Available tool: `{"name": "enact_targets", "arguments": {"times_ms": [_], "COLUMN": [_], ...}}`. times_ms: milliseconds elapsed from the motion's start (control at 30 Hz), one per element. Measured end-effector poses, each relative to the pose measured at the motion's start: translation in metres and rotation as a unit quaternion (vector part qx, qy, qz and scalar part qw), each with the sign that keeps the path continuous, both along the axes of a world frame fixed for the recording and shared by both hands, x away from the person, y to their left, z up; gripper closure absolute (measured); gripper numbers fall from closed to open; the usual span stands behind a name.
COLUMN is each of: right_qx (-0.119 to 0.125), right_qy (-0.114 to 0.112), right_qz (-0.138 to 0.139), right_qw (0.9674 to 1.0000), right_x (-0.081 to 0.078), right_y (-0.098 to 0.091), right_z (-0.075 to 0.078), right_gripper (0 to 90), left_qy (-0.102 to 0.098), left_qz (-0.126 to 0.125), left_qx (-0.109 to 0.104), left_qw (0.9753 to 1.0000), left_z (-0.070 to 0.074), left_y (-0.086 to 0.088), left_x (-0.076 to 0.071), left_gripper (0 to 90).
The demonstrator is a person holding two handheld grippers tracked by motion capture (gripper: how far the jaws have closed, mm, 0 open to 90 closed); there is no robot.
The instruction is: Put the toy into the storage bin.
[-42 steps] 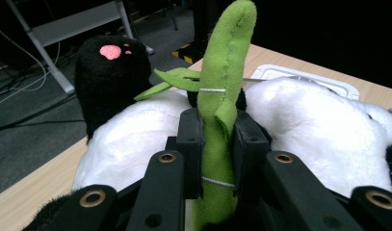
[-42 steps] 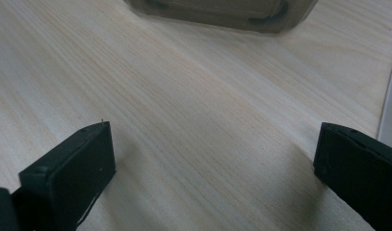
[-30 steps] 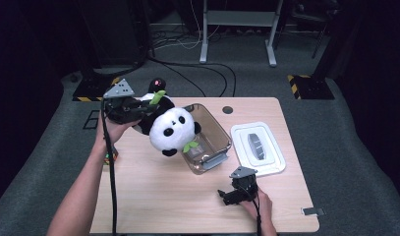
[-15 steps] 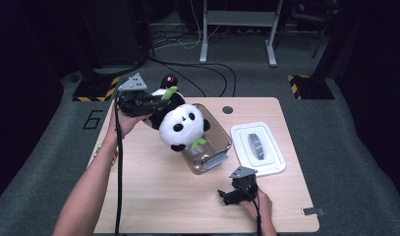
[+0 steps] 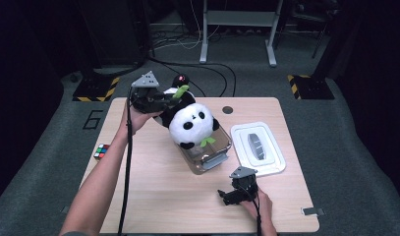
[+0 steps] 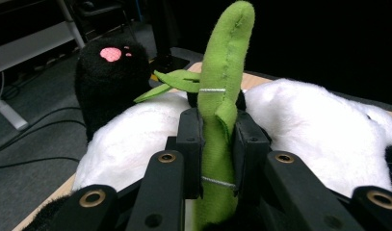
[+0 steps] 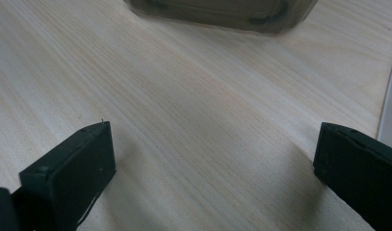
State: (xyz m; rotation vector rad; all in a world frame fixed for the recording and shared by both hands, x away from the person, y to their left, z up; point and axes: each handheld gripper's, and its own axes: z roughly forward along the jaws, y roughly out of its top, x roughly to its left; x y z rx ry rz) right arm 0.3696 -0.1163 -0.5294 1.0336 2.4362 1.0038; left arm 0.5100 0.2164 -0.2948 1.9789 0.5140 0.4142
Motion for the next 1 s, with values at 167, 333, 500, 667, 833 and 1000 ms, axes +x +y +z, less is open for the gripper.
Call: {"name": "enact_targets", "arguments": {"times_ms": [167, 333, 500, 667, 833, 1000], "right_qx": [0.0, 0.0, 0.0, -0.001, -0.001, 0.0], "right_qy": [0.0, 0.0, -0.001, -0.001, -0.001, 0.0], "right_qz": [-0.001, 0.0, 0.0, 0.0, 0.0, 0.0], "right_qw": [1.0, 1.0, 1.0, 1.0, 1.0, 1.0], "right_x": [0.0, 0.0, 0.0, 0.0, 0.0, 0.0], "right_y": [0.0, 0.0, 0.0, 0.0, 0.0, 0.0], "right_z": [0.0, 0.0, 0.0, 0.0, 0.0, 0.0], "right_gripper": [0.1, 0.2, 0.2, 0.1, 0.2, 0.2], "left_qy": [0.004, 0.013, 0.016, 0.025, 0.026, 0.034], "left_qz": [-0.005, -0.01, -0.018, -0.022, -0.031, -0.039], "left_qx": [0.001, -0.003, -0.001, -0.001, -0.002, 0.002], "left_qw": [1.0, 0.9999, 0.9997, 0.9994, 0.9992, 0.9987], "left_z": [-0.004, -0.009, -0.013, -0.019, -0.023, -0.034], "left_y": [-0.007, -0.013, -0.019, -0.024, -0.029, -0.035], "left_x": [0.004, 0.009, 0.013, 0.017, 0.02, 0.022], "left_gripper": [76.6, 76.5, 76.5, 76.4, 76.3, 76.3]}}
